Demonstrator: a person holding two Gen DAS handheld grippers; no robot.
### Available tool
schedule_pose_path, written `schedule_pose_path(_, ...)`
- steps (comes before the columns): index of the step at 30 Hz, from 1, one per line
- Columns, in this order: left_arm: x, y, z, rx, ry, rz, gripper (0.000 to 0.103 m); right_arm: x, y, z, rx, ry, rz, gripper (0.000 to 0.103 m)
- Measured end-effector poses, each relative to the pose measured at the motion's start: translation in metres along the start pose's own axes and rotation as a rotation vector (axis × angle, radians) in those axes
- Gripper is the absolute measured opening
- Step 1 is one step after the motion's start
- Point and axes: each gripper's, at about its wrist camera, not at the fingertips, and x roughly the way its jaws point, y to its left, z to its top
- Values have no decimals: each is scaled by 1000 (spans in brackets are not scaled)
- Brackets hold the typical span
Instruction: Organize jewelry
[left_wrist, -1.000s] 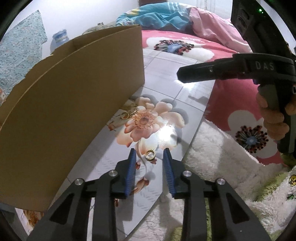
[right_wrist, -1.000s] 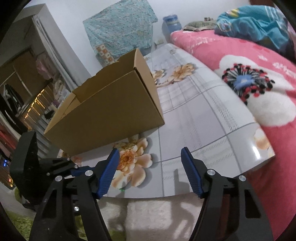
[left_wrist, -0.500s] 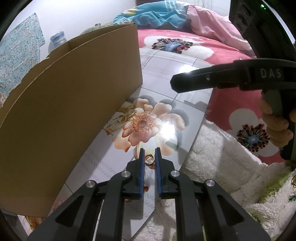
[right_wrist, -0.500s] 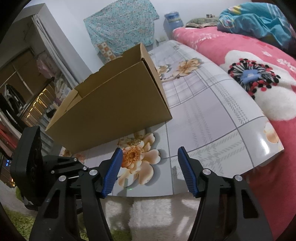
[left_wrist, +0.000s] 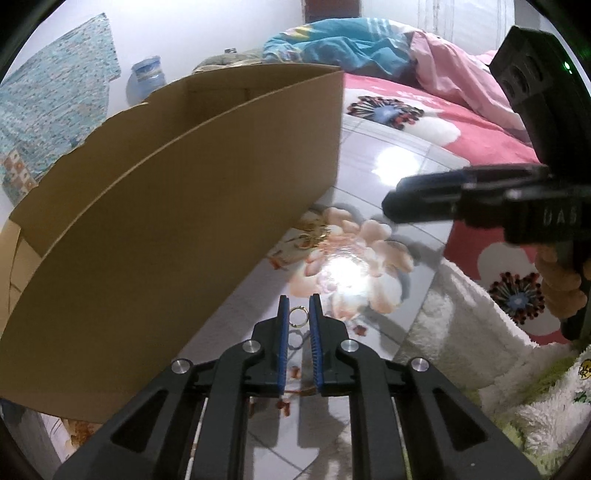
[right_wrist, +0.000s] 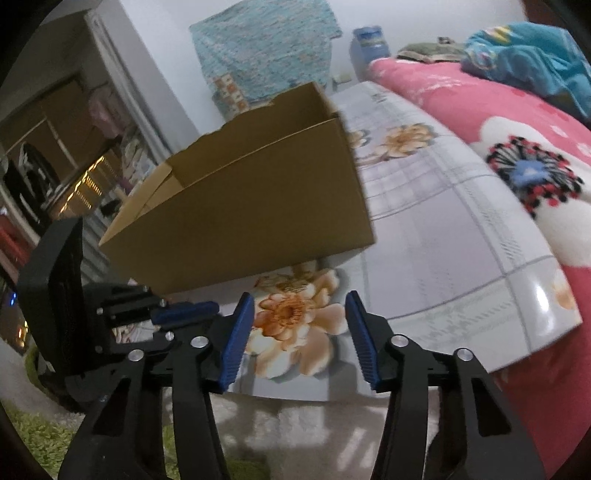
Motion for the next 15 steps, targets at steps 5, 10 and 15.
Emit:
schedule_pose_path(5, -2, 7, -2, -16, -11, -5, 10, 18, 12, 5, -56, 36, -6, 34)
schedule_pose_path(10, -2, 12, -3, -20, -15, -15, 10, 32, 15, 13, -119, 58, -50, 26)
schedule_pose_path(15, -3, 17, -4, -30, -21, -19, 10, 44, 18, 17, -177, 81, -95, 13)
